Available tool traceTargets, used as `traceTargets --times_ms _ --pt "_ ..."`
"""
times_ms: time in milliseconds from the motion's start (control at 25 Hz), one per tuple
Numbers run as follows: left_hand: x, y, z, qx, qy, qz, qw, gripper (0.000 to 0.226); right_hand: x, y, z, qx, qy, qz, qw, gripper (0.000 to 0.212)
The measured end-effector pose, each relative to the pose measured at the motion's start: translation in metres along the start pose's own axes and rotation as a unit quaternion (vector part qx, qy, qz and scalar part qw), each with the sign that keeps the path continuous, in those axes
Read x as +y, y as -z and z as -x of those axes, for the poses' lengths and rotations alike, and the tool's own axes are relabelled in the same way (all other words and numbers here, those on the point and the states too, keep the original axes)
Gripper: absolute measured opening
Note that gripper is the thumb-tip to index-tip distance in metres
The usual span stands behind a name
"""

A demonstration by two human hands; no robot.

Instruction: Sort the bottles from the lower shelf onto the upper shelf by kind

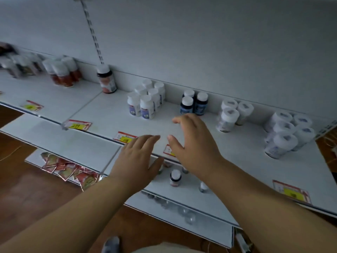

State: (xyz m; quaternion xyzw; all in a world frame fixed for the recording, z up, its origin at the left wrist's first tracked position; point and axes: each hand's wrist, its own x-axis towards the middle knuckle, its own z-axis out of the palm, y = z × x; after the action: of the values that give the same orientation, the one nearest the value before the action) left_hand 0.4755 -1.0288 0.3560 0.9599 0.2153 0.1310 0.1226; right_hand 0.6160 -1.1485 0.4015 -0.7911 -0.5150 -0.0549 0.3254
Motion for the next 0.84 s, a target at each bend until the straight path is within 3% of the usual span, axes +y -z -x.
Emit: traceTargets --times_ms 280,440,600,840 --pt "-0.19 0.03 0.056 0.005 0.03 0.02 0.999 0.055 -0.139 -0.147 -0.043 -0.074 -0.047 -0.077 0.993 0.033" --pt "-0.27 0.019 0.077 -0.03 0.058 0.029 0.997 0.053 -0.167 -0.216 -0.052 -0.141 -0.082 -0.05 0.985 0.025" --pt "-0.328 -0.041 0.073 -0.05 0.107 0.057 0.991 0.055 -0.144 -0.301 -0.052 -0.226 -0.116 -0.025 0.967 0.027" --pt "-0.382 -0.188 0.045 -0.008 0.199 0.129 0.972 0.057 -0.044 -0.454 -0.07 -0.281 -0.186 0.051 0.94 0.038"
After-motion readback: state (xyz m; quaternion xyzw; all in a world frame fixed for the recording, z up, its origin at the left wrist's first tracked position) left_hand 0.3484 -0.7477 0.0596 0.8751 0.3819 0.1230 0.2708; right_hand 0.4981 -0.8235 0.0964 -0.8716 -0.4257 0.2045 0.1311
